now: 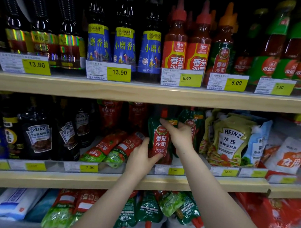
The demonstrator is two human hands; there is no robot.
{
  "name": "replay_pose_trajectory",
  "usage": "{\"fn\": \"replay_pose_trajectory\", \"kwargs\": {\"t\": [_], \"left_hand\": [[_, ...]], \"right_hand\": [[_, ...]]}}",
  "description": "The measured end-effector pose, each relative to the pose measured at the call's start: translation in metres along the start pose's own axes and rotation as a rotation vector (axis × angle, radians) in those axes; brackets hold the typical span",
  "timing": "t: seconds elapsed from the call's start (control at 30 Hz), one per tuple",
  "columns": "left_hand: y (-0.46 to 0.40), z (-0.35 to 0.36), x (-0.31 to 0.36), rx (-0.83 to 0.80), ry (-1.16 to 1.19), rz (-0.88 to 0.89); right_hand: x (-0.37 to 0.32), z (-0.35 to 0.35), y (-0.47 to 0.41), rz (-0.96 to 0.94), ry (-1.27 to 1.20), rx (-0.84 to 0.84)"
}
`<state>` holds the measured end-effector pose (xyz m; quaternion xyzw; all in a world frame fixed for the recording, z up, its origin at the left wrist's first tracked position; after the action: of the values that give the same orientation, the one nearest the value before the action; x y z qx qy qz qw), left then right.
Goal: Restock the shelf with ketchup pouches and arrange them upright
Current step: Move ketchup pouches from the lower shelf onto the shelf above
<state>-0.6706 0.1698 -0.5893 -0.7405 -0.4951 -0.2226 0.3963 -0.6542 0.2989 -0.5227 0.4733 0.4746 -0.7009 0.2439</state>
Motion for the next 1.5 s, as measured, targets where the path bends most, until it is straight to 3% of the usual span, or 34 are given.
{"fn": "replay_pose_trajectory", "kwargs": {"t": [0.13, 0.23, 0.3, 0.43, 0.57, 1.17, 1.37, 1.5], "left_hand": [[0.000, -0.002, 0.000, -0.010, 0.021, -0.004], [0.005, 0.000, 0.001, 0.012, -0.019, -0.009], [0.007, 0.002, 0.005, 0.030, -0.061, -0.040], [0.006, 0.009, 0.013, 0.062, -0.033, -0.117], [-0.006, 0.020, 0.017, 0.062, -0.015, -0.185], [-0.048, 0.040, 0.018, 0.006, 0.070, -0.317], [-0.031, -0.009, -0.004, 0.051, -0.082, -0.158], [-0.029, -0.030, -0.019, -0.022, -0.100, -0.136]], "right_hand": [[0.000, 0.001, -0.001, 0.065, -0.026, 0.009], [-0.002, -0.007, 0.002, 0.025, 0.040, -0.084], [-0.001, -0.028, 0.013, -0.080, 0.224, -0.141], [0.015, -0.097, 0.042, -0.319, 0.842, -0.117], [0.031, -0.128, 0.057, -0.333, 1.088, -0.181], [0.051, -0.128, 0.057, -0.462, 1.208, -0.141], [0.047, -0.121, 0.065, -0.440, 1.217, -0.234], [0.046, -0.109, 0.051, -0.294, 1.173, -0.290]]}}
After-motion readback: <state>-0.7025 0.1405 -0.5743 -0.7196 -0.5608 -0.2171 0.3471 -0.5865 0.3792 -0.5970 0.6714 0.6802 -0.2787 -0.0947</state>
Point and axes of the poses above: each hand's wrist, its own y-axis away from the middle knuckle, its own z-axis out of the palm, x = y × z, the point moved 2 cm from there along -y, towards the middle knuckle, and after that the axes turned 10 degrees about -z, right-handed, at the moved point
